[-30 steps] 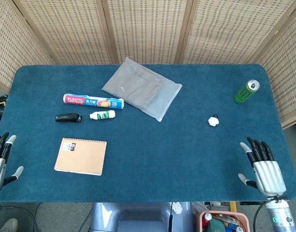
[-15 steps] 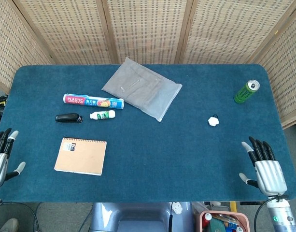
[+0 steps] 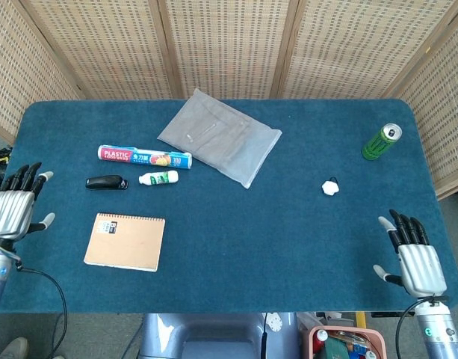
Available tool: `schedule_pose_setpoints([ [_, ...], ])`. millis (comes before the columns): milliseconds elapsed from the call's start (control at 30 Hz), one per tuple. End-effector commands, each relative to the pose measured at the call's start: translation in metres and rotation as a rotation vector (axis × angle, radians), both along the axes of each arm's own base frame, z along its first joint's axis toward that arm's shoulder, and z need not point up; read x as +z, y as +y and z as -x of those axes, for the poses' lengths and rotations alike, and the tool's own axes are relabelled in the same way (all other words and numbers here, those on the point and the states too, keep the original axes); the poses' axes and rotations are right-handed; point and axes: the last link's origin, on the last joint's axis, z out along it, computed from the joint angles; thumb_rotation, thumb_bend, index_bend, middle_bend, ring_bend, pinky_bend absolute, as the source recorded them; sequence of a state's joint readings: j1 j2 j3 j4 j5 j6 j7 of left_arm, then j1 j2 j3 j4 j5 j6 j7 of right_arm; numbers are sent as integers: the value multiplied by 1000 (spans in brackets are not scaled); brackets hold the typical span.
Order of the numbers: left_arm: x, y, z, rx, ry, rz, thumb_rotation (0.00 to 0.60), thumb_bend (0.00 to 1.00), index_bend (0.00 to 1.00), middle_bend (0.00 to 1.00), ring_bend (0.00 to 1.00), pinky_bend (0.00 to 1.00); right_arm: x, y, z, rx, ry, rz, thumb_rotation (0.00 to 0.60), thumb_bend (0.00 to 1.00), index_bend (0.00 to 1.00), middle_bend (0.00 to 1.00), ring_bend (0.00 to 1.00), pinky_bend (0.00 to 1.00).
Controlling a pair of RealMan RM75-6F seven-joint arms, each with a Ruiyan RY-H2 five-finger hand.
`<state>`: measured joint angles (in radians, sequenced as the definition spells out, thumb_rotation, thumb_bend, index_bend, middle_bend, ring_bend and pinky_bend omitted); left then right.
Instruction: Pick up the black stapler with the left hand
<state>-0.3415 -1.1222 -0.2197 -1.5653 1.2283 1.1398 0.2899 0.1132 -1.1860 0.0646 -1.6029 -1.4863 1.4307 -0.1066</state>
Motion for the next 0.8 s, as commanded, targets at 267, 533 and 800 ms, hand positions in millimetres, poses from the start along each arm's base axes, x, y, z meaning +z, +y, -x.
schedule_pose_setpoints([
  [267, -32, 87, -1, 73, 88, 116, 600, 251, 212, 103, 11, 167, 0, -6, 7, -32, 0, 5, 600, 97, 0, 0, 0, 7],
  [533, -65, 116, -6, 101, 102, 186, 600, 253, 242, 140, 32, 190, -1, -11, 12, -51, -2, 4, 600, 97, 0, 0, 0, 7],
  [800, -96, 129, -9, 115, 118, 246, 600, 264, 263, 172, 55, 206, 2, -14, 21, -75, -9, 13, 600, 96, 0, 0, 0, 7],
])
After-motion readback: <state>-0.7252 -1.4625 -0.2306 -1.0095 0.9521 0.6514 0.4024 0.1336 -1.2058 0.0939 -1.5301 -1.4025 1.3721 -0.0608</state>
